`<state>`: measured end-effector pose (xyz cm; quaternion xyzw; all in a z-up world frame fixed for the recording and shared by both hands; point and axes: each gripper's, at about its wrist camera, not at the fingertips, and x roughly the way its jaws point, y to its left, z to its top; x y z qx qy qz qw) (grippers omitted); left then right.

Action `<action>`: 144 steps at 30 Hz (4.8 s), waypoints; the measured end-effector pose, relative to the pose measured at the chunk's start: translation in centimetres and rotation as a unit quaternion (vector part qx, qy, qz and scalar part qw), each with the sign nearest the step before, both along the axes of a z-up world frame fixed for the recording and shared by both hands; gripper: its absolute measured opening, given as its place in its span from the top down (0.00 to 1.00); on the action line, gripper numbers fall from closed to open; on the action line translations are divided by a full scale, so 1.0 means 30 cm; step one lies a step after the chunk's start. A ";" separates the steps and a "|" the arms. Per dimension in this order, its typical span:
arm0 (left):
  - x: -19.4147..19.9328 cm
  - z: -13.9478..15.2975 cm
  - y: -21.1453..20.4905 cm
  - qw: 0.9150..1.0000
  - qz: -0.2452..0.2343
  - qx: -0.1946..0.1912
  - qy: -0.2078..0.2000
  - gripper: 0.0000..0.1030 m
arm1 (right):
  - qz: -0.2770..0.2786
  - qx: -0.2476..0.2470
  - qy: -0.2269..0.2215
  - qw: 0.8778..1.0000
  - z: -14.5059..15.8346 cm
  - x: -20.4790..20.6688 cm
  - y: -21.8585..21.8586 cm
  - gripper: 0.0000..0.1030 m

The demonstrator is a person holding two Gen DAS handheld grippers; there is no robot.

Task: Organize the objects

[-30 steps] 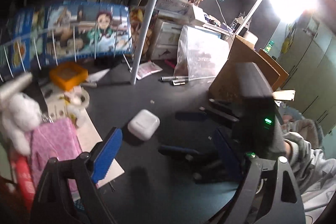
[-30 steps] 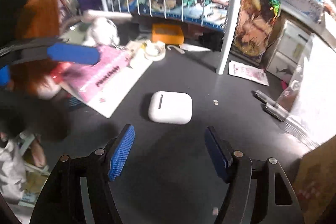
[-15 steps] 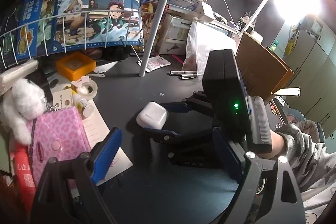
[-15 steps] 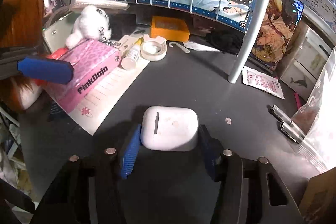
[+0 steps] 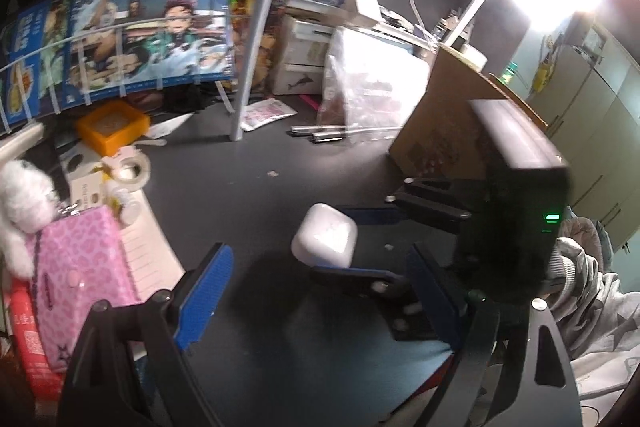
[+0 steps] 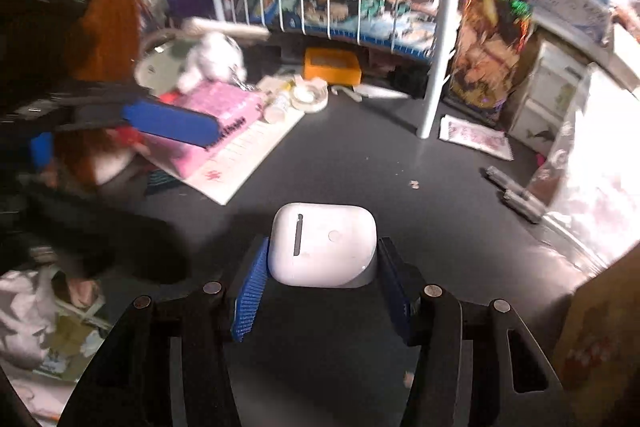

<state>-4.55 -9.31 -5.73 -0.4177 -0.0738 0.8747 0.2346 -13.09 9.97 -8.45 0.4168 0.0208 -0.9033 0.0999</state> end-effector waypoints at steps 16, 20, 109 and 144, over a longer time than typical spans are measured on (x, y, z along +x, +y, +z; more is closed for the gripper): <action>-0.001 0.224 0.256 0.993 -0.107 0.030 0.033 0.53 | -0.005 0.067 0.117 0.991 0.323 0.293 0.021 0.52; -0.018 0.292 0.331 0.991 -0.127 0.018 0.047 0.62 | -0.024 0.088 0.137 0.986 0.391 0.337 0.058 0.52; 0.046 0.425 0.351 0.953 0.170 -0.082 0.238 0.00 | -0.177 0.039 0.263 0.948 0.516 0.498 0.479 0.00; 0.048 0.408 0.361 0.954 0.159 -0.084 0.240 0.00 | -0.187 0.035 0.261 0.947 0.509 0.509 0.457 0.00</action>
